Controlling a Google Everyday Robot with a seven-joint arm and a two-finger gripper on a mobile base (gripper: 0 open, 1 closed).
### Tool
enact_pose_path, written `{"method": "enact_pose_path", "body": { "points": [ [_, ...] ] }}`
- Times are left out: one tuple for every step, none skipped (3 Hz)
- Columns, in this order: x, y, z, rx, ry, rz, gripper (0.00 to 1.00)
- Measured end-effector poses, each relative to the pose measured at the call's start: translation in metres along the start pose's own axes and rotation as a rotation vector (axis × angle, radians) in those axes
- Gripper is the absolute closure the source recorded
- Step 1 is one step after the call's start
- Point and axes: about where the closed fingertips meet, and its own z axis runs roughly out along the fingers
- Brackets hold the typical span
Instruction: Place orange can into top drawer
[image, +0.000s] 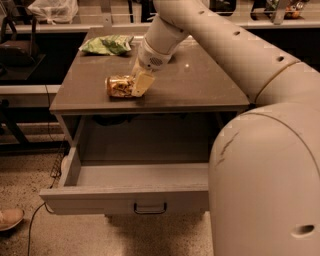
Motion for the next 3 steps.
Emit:
{"method": "enact_pose_path", "body": {
  "points": [
    [-0.013, 0.009, -0.002, -0.002, -0.027, -0.026, 1.00],
    [-0.019, 0.015, -0.029, 0.048, -0.071, -0.033, 1.00],
    [-0.020, 0.034, -0.071, 0.113, -0.147, -0.019, 1.00]
  ]
}}
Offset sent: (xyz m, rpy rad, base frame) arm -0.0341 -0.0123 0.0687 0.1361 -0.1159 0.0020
